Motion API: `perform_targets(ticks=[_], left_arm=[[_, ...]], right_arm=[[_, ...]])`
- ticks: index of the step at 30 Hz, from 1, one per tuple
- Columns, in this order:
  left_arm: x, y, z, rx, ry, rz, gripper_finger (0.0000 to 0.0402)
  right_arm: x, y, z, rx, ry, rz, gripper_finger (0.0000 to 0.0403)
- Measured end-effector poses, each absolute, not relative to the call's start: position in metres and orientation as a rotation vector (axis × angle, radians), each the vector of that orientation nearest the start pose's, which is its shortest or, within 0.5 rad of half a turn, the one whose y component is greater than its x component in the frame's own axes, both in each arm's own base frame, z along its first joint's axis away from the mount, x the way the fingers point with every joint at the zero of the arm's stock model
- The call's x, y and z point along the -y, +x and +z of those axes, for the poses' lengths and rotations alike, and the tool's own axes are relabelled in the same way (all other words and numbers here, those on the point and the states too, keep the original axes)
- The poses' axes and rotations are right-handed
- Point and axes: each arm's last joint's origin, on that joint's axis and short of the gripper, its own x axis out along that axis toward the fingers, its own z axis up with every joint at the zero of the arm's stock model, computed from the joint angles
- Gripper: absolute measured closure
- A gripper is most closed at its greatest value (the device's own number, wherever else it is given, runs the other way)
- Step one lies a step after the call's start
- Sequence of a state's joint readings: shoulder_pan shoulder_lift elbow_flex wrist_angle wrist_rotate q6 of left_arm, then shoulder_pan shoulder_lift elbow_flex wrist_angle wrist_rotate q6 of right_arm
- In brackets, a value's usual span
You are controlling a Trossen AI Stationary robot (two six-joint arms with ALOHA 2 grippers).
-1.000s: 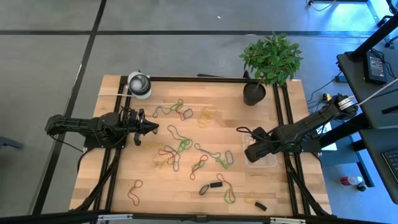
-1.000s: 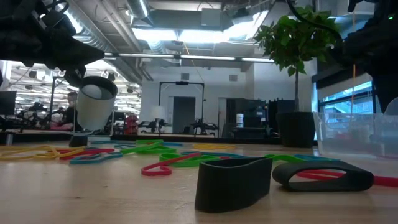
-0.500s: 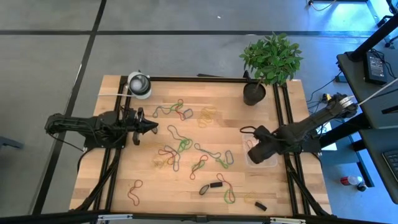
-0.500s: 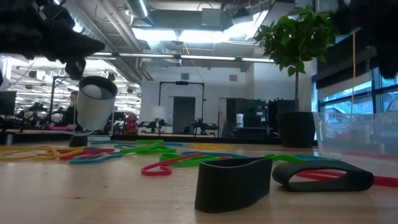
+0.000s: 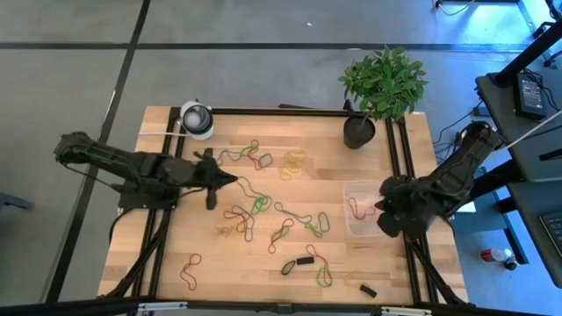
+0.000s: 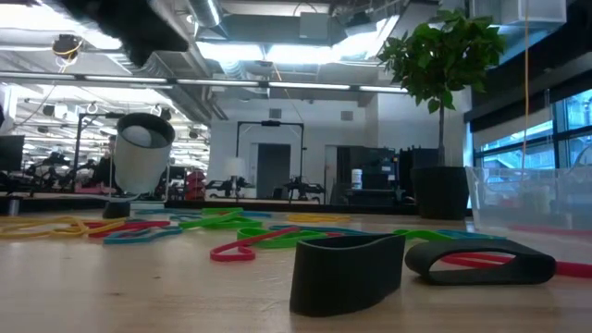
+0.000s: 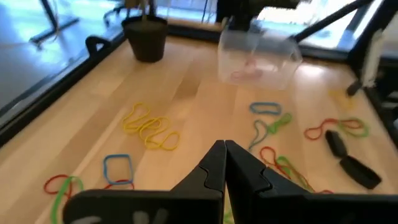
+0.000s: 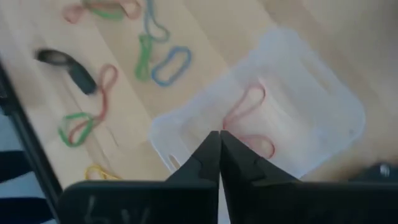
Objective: Pick and place rubber bands into bin
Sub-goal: Put the blue rubber band into the transparent bin
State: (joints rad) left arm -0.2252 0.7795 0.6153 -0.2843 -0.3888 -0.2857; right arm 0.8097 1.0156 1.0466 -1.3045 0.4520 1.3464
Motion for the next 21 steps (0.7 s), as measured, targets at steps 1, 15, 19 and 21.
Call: perform_targets(ticks=[1, 15, 19, 21], left_arm=[[0.029, 0.174, 0.271, -0.431, -0.147, 0.234, 0.0400], [0.015, 0.252, 0.237, -1.107, -0.225, 0.382, 0.0330], [-0.008, 0.262, 0.211, -1.232, -0.339, 0.509, 0.0281], [-0.023, 0.265, 0.199, -1.268, -0.383, 0.582, 0.0264]], right_arm=[[-0.099, 0.110, 0.307, -0.953, 0.443, -0.380, 0.0398], [-0.072, 0.085, 0.288, -0.703, 0.372, -0.232, 0.0396], [-0.073, 0.086, 0.284, -0.695, 0.408, -0.235, 0.0396], [-0.074, 0.087, 0.283, -0.691, 0.433, -0.241, 0.0396]])
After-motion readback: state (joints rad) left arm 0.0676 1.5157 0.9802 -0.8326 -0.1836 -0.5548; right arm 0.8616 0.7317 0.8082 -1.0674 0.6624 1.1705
